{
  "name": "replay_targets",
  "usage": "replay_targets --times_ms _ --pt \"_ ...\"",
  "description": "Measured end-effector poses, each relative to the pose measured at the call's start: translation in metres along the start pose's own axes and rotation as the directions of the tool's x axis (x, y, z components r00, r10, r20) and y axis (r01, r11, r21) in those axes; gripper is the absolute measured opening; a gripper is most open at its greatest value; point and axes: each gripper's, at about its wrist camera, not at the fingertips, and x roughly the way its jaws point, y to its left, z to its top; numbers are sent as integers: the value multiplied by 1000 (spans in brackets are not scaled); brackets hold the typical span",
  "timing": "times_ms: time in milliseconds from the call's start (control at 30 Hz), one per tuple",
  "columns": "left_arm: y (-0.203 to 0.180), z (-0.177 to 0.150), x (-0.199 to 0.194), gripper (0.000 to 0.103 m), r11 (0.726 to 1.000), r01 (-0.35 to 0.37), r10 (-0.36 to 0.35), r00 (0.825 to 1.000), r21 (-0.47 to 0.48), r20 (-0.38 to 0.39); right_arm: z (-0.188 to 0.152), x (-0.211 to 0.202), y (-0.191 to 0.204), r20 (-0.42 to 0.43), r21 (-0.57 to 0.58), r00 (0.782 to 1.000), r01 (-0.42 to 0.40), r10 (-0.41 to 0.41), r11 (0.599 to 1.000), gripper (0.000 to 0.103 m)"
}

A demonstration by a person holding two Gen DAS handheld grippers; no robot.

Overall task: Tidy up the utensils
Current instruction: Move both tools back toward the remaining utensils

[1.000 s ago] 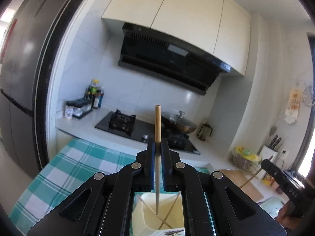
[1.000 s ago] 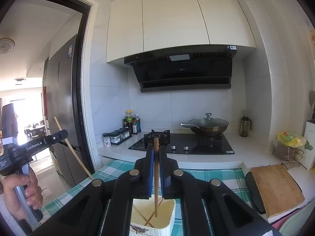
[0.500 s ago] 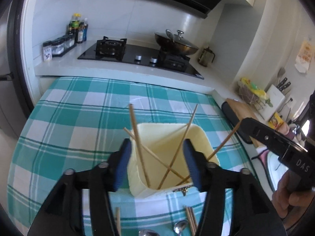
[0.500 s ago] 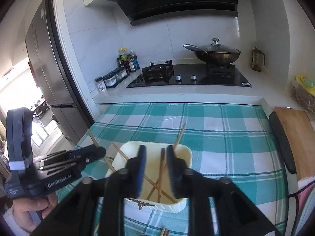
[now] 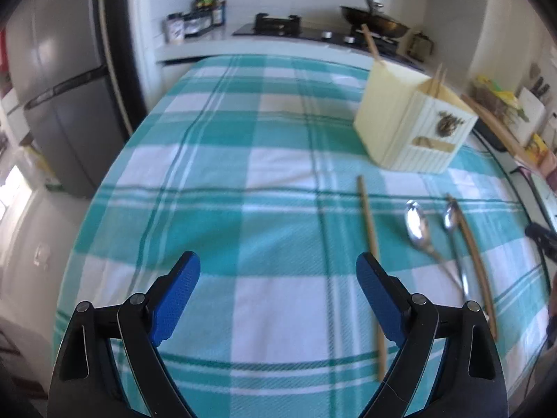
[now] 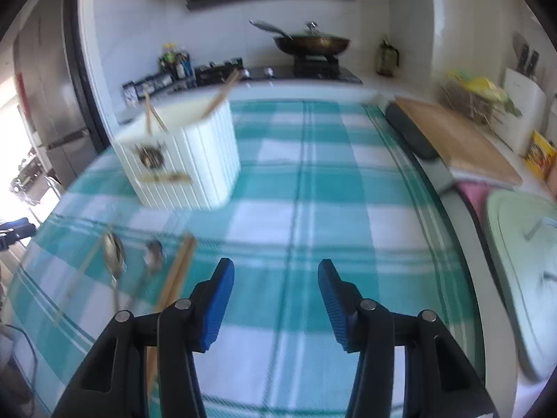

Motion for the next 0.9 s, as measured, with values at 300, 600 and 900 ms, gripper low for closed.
replay_targets --times_ms 300,600,900 --pt "4 -24 36 92 996 -54 57 997 -67 43 -75 12 -8 -83 45 995 67 -63 997 51" --pt "-3 -24 53 99 997 -58 57 998 -50 -12 -79 8 12 -80 52 995 65 -61 997 51" --pt "-7 -24 58 100 995 -95 94 995 -24 -26 -74 4 70 -90 42 992 -88 92 995 51"
